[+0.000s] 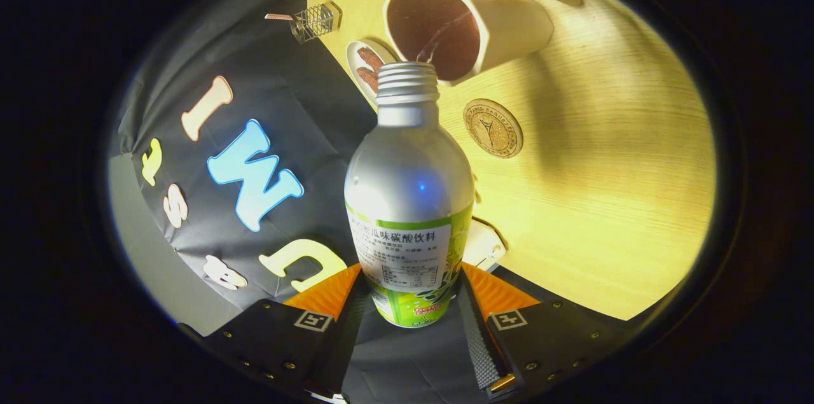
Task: Take the bottle from table, then pour the juice into the cup, finally place the bottle on the coaster
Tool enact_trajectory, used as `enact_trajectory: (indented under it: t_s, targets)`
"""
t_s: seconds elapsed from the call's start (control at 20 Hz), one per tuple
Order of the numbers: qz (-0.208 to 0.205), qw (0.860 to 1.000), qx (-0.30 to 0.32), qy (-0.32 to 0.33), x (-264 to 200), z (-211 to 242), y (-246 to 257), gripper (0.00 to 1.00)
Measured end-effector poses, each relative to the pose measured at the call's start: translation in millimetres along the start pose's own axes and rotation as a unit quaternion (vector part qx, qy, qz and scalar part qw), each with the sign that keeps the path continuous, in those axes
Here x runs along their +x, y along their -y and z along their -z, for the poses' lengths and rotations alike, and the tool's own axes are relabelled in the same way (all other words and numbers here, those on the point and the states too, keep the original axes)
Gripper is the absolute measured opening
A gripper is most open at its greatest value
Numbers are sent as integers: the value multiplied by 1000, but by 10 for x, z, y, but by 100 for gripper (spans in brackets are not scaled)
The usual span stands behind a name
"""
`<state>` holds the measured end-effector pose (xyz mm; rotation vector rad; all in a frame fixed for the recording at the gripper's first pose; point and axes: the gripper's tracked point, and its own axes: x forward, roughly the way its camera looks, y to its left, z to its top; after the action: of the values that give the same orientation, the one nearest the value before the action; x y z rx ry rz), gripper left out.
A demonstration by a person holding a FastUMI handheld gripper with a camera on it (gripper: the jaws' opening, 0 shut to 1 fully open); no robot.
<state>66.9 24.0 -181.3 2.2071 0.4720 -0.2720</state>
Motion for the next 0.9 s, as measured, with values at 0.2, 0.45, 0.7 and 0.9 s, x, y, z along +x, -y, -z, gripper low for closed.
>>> enact_trajectory:
  t_s: [0.2,0.45,0.7,0.9]
  targets:
    - [-2,1000,4,4,-17,-33,-32,75]
    - [10,1000,-7,7,7,-56,65,75]
    - [28,998,-48,17,8,-99,188,75]
    - [52,992,-105,37,-20,-249,370,75]
